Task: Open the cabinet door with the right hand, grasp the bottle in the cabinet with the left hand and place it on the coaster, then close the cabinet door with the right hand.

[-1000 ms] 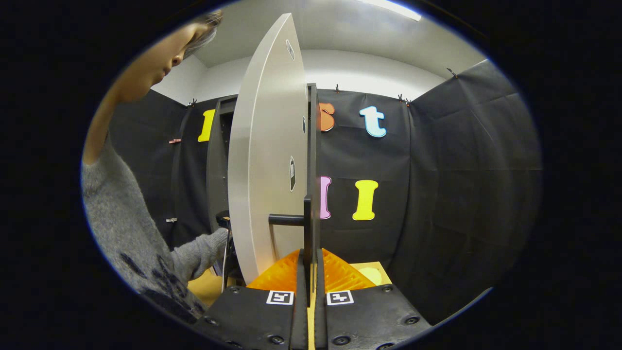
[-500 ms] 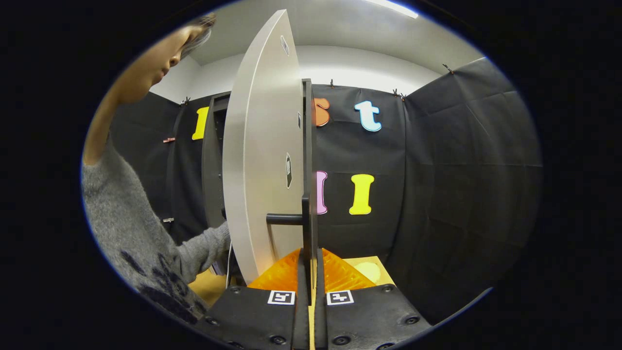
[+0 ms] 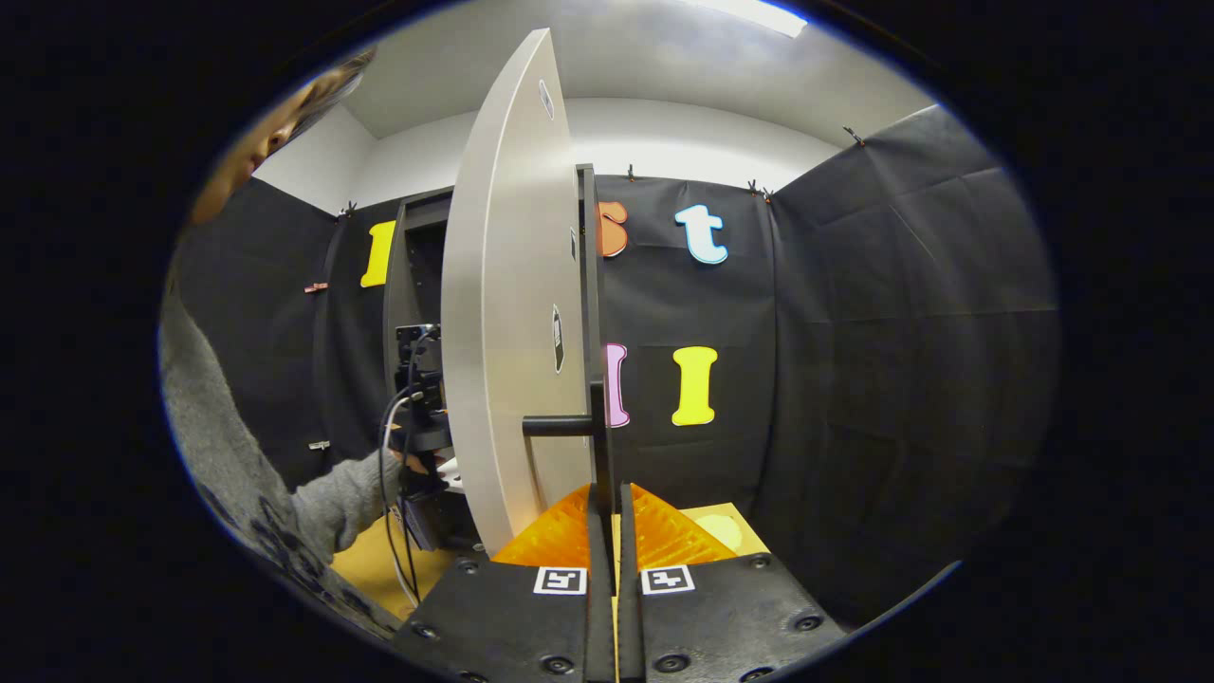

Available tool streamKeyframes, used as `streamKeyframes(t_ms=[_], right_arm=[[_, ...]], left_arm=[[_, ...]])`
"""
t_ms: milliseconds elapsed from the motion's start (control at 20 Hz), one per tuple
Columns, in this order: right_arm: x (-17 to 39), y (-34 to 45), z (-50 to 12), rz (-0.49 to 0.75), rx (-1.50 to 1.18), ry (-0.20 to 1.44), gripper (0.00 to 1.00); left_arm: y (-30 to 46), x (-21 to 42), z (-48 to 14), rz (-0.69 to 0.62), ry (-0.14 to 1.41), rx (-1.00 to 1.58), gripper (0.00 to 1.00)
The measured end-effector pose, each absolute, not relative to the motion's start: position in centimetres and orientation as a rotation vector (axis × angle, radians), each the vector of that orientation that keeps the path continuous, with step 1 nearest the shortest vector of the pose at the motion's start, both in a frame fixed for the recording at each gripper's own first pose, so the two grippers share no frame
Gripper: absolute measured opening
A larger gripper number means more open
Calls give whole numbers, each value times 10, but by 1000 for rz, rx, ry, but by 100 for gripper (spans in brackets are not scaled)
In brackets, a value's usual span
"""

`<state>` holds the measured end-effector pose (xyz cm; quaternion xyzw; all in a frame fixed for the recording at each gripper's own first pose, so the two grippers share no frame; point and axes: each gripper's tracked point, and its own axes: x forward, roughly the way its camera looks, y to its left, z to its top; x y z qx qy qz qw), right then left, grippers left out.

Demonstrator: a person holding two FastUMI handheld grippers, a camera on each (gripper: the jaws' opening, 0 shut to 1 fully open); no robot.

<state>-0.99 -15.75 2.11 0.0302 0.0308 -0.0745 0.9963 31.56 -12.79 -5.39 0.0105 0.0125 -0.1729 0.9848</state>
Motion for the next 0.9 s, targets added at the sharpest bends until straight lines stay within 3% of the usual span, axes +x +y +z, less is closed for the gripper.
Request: streamKeyframes(t_ms=[100, 250, 350, 400, 550, 700, 900], right_arm=[[-16, -160, 21, -170, 47, 52, 14], [-46, -178, 13, -258, 44, 79, 57], [-60, -177, 12, -307, 20, 87, 65], [-67, -175, 15, -324, 4, 83, 77], [-82, -160, 31, -362, -6, 38, 79], [-85, -132, 58, -377, -9, -57, 98], [-65, -64, 88, -291, -16, -187, 97]], left_arm=[[-120, 293, -46, -370, 19, -2, 77], [-112, 263, -36, -388, 12, -9, 77], [-103, 249, -33, -390, 5, -14, 77], [-102, 239, -32, -397, 6, -24, 76], [-97, 213, -35, -438, 24, -51, 77], [-78, 189, -45, -470, 41, -37, 77], [-45, 158, -68, -507, 71, -66, 77]])
